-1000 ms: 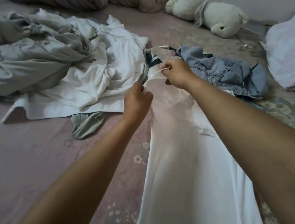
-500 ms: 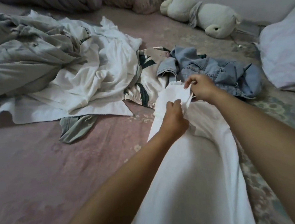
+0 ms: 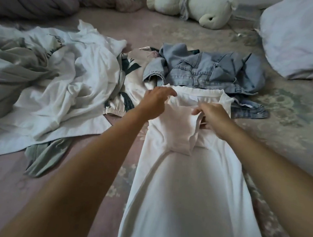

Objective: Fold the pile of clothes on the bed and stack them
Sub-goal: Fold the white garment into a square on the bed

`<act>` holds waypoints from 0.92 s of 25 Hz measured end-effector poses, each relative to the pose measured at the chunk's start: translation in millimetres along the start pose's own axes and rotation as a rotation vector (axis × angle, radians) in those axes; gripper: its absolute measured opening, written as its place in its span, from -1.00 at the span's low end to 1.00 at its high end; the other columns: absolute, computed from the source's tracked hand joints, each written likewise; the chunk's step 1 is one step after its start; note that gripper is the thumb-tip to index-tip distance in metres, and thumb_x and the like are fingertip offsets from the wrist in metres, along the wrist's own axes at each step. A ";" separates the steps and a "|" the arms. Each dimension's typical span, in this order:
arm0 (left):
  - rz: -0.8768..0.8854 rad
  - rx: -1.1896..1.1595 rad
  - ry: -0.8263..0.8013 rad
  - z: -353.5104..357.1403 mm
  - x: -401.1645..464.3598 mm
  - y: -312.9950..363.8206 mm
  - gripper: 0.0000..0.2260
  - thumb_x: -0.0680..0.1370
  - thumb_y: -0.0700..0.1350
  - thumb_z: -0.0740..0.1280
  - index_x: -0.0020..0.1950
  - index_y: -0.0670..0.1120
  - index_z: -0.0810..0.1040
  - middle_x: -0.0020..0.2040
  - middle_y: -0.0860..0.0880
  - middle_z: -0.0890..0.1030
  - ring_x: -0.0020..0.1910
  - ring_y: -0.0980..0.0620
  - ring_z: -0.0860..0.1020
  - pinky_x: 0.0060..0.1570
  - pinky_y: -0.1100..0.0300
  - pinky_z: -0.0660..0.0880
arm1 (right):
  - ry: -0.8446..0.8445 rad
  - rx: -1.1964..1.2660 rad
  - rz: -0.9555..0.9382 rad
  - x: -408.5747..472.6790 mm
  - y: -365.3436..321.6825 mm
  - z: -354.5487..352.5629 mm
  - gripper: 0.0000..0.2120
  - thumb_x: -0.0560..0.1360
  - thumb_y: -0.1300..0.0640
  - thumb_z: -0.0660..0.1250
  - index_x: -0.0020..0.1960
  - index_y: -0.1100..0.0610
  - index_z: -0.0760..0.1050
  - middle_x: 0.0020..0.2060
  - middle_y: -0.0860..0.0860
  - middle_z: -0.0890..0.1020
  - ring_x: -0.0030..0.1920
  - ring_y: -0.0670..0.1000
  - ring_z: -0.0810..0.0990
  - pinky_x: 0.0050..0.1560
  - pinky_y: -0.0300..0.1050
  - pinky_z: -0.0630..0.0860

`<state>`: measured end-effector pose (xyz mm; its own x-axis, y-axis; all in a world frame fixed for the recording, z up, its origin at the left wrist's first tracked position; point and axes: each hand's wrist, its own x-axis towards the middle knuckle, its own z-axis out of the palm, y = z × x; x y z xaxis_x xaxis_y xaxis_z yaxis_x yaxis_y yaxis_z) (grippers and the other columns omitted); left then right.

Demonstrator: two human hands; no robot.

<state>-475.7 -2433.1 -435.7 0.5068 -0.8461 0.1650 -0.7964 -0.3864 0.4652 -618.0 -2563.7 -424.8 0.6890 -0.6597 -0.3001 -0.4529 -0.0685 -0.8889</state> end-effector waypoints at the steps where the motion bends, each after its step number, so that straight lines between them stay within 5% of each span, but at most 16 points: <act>1: 0.085 -0.008 -0.088 -3.5 7.2 1.2 -0.56 0.46 -0.45 0.14 0.20 -0.09 0.56 0.14 -0.03 0.60 0.16 -0.04 0.52 0.06 0.17 0.33 | 0.031 -0.047 -0.116 -6.6 2.9 1.5 -0.72 0.50 0.09 0.33 -0.31 0.23 0.52 -0.43 -0.02 0.51 -0.38 -0.10 0.48 -0.27 -0.20 0.47; 4: 0.191 0.125 -0.429 -5.6 19.3 6.1 -0.56 0.49 -0.37 0.18 0.27 0.00 0.50 0.07 0.07 0.57 0.11 0.07 0.50 0.05 0.24 0.26 | -0.012 -0.322 -0.523 -33.2 12.5 5.9 -0.91 0.41 0.24 0.46 -0.20 0.19 0.55 -0.32 -0.07 0.55 -0.39 -0.19 0.42 -0.31 -0.37 0.32; 7: 0.181 0.332 -0.621 -15.1 25.9 6.2 -0.57 0.47 -0.17 0.34 0.31 0.07 0.38 0.03 0.14 0.51 0.10 0.06 0.47 0.07 0.18 0.22 | -0.074 -0.358 -0.702 -53.7 13.2 5.0 -0.86 0.45 0.41 0.35 0.00 0.28 0.55 -0.20 -0.21 0.56 -0.25 -0.38 0.48 -0.19 -0.50 0.32; 10: 0.193 0.677 -0.605 -35.4 32.5 1.0 -0.68 0.49 0.19 0.31 0.17 0.08 0.47 0.01 0.06 0.56 0.13 0.00 0.40 0.14 0.09 0.19 | -0.066 -0.307 -0.639 -57.6 16.5 6.4 -0.76 0.51 0.37 0.30 0.15 0.22 0.48 -0.33 -0.41 0.51 -0.29 -0.34 0.46 -0.18 -0.53 0.30; 12: 0.197 0.903 -0.614 -43.6 33.3 -2.4 -0.61 0.55 0.30 0.11 0.09 0.07 0.54 -0.01 0.03 0.54 0.14 -0.05 0.34 0.16 0.03 0.17 | 0.033 -0.244 -0.565 -52.4 18.8 9.4 -0.79 0.50 0.29 0.35 0.13 0.18 0.51 -0.25 -0.26 0.48 -0.20 -0.23 0.43 -0.13 -0.54 0.29; 13: 0.188 0.932 -0.616 -46.9 33.6 -3.4 -0.58 0.57 0.30 0.05 0.07 0.07 0.56 -0.01 0.01 0.54 0.14 -0.06 0.33 0.16 0.01 0.18 | 0.108 -0.235 -0.503 -45.1 19.7 9.2 -0.92 0.48 0.25 0.38 -0.04 0.14 0.53 -0.23 -0.18 0.43 -0.21 -0.15 0.40 -0.16 -0.51 0.30; 16: 0.095 0.757 -0.510 -55.8 38.3 -12.7 -0.57 0.57 0.28 0.07 0.05 0.00 0.55 0.06 -0.09 0.49 0.18 -0.12 0.35 0.19 -0.03 0.21 | 0.212 -0.144 -0.306 -15.2 21.5 8.1 -0.69 0.48 0.18 0.39 -0.35 0.14 0.34 -0.40 -0.01 0.37 -0.36 -0.03 0.34 -0.32 -0.27 0.28; 19: -0.087 0.529 -0.389 -54.3 41.4 -30.1 -0.62 0.56 0.23 0.17 0.11 -0.03 0.54 0.12 -0.14 0.42 0.25 -0.15 0.34 0.21 -0.04 0.23 | 0.235 -0.069 -0.147 11.8 17.1 13.2 -0.68 0.54 0.12 0.32 -0.28 0.28 0.34 -0.39 0.07 0.37 -0.28 0.04 0.36 -0.29 -0.09 0.23; 23: -0.172 0.444 -0.431 -39.2 34.9 -50.9 -0.67 0.55 0.18 0.25 0.23 0.06 0.54 0.19 -0.17 0.35 0.25 -0.18 0.33 0.25 -0.05 0.27 | 0.340 -0.272 -0.051 28.5 15.5 29.4 -0.80 0.63 0.10 0.12 -0.11 0.18 0.33 -0.21 0.11 0.49 -0.06 0.16 0.49 -0.19 -0.08 0.27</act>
<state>-404.6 -2428.6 -419.5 0.5349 -0.7945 -0.2874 -0.8233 -0.5666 0.0341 -588.7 -2561.5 -457.3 0.5097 -0.8560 -0.0867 -0.5868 -0.2722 -0.7626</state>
